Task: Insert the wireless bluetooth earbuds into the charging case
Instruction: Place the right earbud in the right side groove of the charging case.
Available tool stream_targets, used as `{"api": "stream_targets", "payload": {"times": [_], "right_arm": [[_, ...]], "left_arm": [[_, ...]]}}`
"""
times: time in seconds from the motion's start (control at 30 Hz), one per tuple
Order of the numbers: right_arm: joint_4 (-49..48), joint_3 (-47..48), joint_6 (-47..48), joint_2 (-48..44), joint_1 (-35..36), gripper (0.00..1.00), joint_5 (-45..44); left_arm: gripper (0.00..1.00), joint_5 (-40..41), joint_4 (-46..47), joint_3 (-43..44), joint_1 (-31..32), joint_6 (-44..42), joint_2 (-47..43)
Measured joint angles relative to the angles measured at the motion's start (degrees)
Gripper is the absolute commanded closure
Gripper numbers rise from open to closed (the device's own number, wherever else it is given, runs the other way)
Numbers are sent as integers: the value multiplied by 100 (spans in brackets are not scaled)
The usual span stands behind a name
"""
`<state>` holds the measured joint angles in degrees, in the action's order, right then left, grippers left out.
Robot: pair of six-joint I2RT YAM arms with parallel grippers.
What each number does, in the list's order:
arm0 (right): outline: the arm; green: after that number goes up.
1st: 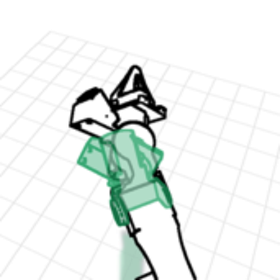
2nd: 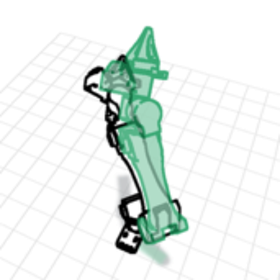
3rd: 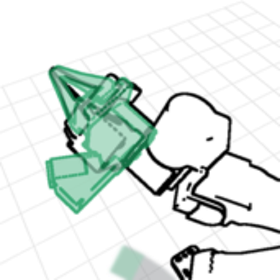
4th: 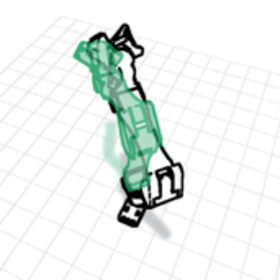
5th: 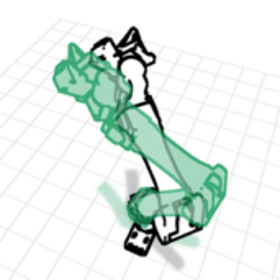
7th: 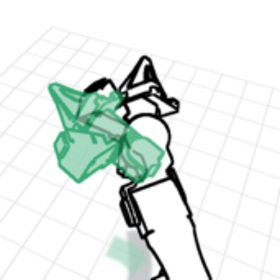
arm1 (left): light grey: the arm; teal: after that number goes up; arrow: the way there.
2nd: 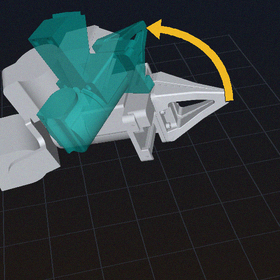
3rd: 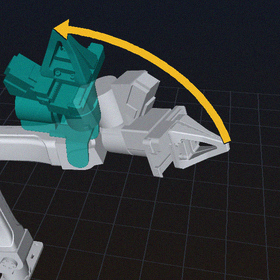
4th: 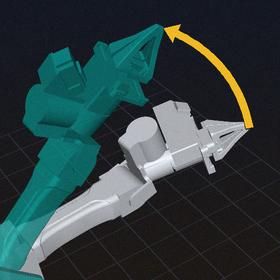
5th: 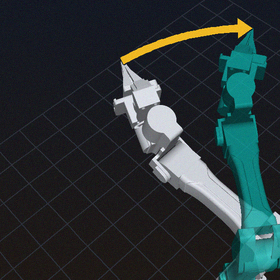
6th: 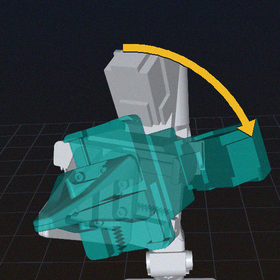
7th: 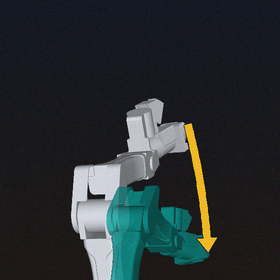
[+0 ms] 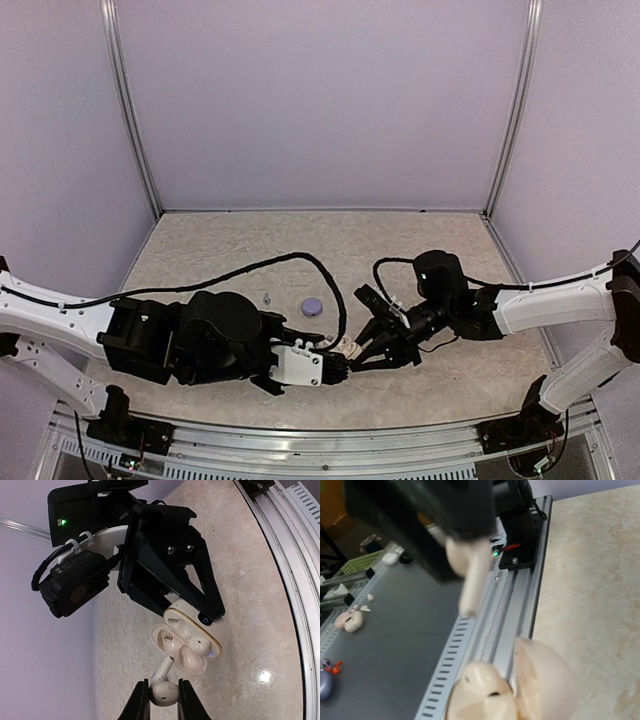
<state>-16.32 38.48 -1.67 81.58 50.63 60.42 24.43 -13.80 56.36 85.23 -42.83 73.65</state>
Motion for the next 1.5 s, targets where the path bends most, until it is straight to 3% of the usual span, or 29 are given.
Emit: {"api": "stream_targets", "payload": {"times": [1.5], "right_arm": [[455,422,-74,439,289,100,46]], "left_arm": [[83,-343,-11,140,-105,-629,538]]}}
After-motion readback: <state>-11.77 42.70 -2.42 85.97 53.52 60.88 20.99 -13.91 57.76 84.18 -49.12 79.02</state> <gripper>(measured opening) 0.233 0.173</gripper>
